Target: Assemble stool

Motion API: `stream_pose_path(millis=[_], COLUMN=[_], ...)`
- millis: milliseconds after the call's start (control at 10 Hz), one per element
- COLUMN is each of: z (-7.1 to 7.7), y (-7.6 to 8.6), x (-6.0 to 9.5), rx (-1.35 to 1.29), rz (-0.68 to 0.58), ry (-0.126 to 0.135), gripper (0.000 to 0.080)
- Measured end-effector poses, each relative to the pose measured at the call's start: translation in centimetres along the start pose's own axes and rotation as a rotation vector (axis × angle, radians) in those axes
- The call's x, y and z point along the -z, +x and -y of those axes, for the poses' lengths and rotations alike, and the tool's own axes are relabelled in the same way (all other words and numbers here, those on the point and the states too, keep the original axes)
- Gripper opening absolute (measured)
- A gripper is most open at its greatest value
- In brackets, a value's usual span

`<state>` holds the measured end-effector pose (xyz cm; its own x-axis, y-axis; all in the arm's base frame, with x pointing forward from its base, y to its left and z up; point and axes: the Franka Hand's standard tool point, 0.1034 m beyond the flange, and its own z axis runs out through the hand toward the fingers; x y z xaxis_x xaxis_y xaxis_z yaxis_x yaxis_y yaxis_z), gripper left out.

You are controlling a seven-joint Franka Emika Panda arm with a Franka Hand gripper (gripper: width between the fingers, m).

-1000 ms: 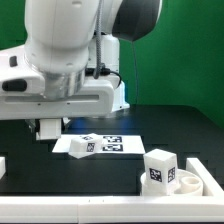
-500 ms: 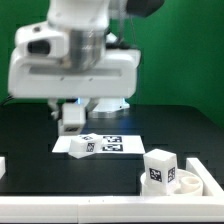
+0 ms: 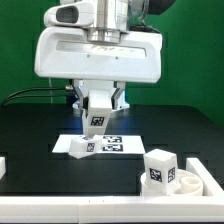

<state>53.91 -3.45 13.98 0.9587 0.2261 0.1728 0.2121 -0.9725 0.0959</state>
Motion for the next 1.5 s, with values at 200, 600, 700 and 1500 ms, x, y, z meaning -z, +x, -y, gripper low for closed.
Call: stream_pose_path(millis=[200, 600, 700, 1500], z=[1.8, 5.3, 4.8, 12.3], y=[0.0, 4.6, 4.1, 6.0], x=[0.0, 1.2, 1.0, -1.3], rx=[-0.043, -0.086, -0.084, -0.201], rz=[-0.096, -0.368, -0.431, -0.402], ry=[0.001, -0.034, -0.068, 0.040], gripper=[0.0334, 0.0334, 0.0334, 0.0334])
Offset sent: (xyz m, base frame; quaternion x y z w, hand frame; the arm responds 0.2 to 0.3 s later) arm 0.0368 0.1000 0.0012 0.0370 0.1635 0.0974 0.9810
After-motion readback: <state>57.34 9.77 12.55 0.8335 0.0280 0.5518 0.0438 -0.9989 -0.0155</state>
